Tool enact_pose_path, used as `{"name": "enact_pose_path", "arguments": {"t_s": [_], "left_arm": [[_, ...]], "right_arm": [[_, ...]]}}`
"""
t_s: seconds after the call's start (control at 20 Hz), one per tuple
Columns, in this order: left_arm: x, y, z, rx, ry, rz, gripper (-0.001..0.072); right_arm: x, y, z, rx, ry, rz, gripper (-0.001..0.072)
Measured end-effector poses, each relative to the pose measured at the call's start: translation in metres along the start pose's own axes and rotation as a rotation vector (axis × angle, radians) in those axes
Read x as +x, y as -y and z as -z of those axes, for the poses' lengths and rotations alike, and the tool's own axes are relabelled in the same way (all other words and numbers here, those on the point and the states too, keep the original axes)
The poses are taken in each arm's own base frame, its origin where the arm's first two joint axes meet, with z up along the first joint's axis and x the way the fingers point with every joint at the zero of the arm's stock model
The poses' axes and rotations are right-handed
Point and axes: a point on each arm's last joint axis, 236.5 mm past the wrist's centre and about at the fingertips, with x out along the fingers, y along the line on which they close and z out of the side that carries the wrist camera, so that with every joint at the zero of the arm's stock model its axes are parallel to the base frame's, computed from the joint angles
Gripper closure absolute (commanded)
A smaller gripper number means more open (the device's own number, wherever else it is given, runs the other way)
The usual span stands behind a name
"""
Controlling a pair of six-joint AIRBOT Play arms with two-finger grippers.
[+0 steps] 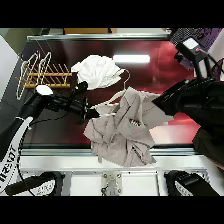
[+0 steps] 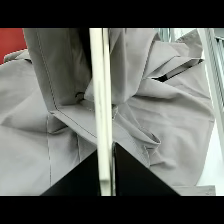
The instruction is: Fold the clothes and pants, and hang the long-sleeved shirts on hangers.
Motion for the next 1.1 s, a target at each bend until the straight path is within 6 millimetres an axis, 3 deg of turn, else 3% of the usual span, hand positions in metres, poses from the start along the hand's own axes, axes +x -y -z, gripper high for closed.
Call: {"name": "enact_pose_path", "arguments": {"t_s": [0.55, 0.9, 1.1], "left_arm": [[0.0, 0.002, 0.002, 0.001, -0.009, 0.007, 0.0694], [0.0, 0.002, 0.003, -0.001, -0.013, 0.01, 0.0694], [0.0, 0.004, 0.003, 0.0, -0.014, 0.016, 0.0694]], "right_arm": [[-0.005, 0.082, 0.016, 0.056, 0.026, 0.132, 0.0195], [0.007, 0.106, 0.03, 0.062, 0.274, -0.203, 0.0196], [0.025, 0.108, 0.044, 0.008, 0.346, -0.401, 0.0192]]}}
